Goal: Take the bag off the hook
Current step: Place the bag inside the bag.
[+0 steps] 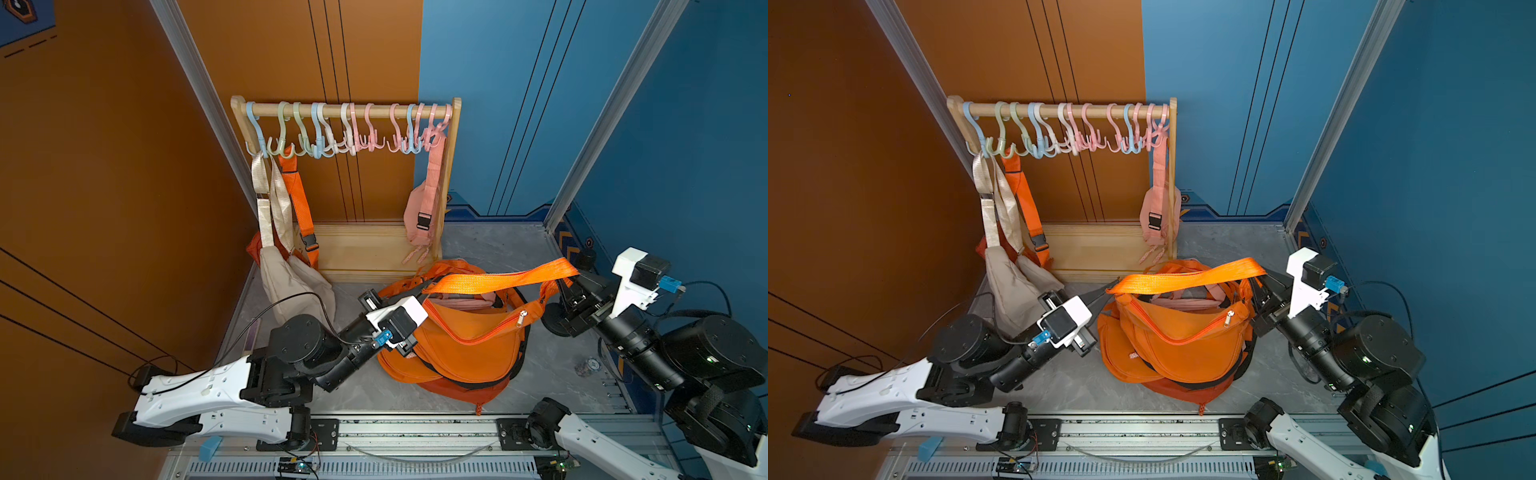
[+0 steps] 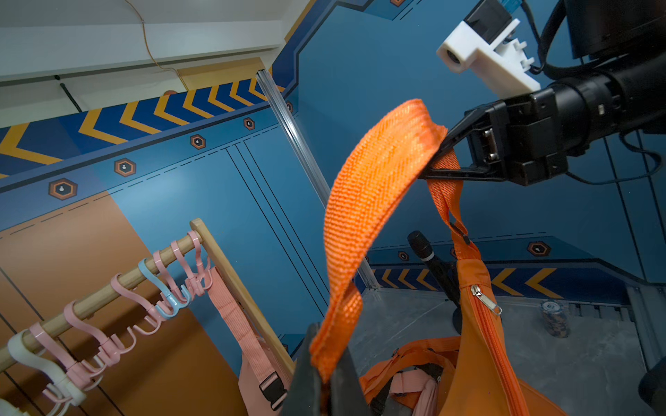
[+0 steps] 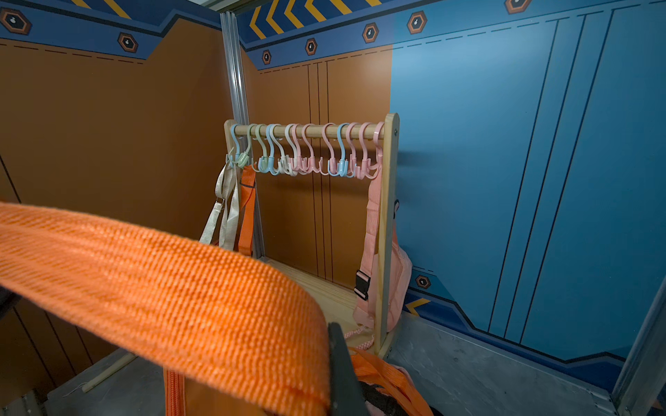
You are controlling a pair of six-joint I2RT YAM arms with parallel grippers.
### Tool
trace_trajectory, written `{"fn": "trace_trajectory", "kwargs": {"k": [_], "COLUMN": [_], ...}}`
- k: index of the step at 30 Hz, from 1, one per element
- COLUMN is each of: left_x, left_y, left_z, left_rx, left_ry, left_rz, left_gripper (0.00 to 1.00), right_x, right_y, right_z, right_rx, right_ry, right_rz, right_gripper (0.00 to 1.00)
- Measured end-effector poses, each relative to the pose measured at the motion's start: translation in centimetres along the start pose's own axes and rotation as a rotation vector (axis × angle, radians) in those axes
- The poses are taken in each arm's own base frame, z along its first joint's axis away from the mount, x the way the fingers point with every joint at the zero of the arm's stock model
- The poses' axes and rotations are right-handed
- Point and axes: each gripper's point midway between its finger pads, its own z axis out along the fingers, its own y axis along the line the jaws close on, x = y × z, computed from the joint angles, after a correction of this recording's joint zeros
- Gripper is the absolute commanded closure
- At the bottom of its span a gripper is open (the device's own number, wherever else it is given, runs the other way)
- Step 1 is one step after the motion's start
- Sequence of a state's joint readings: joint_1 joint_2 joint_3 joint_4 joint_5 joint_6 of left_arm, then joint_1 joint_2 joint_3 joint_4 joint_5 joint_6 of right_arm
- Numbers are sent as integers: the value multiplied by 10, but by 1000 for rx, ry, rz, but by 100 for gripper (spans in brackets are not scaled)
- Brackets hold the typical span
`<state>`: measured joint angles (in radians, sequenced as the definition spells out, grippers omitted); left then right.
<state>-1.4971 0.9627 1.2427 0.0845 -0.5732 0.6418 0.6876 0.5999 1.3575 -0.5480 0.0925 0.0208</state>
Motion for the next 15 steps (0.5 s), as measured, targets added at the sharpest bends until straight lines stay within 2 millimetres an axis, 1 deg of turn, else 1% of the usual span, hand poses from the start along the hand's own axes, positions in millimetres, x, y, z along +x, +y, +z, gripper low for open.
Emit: {"fn": "trace_trajectory", "kwargs": {"k": [2,4,7,8,10,11,13,15], "left_x": [2,10,22,28,46,60,87,121], "left_y": [-4,-3,-2,-1,3,8,17,20], "left_z": [0,3,6,7,13,17,24,31], "left_rx": [-9,-35,-62,-70,-94,-114,-146,-166], "left_ry": [20,58,95,111,152,179,226,290], "left_rz": [1,-17,-58,-74,-111,-136,-194,-245], "left_gripper": [100,100,100,100,100,100,100,100], "right_x": [2,10,34,47,71,85,107,127], "right_y": [-3,-8,-14,-16,-22,-26,-33,-40], "right_z": [-7,-11,-7,-3,6,10,17,26], "right_rx": [14,34,72,89,128,155,204,254], "right_ry": [-3,4,55,86,143,174,230,284], "right_rz": [4,5,-1,-5,-8,-9,-17,-25], "right_gripper": [100,100,100,100,100,100,100,100]}}
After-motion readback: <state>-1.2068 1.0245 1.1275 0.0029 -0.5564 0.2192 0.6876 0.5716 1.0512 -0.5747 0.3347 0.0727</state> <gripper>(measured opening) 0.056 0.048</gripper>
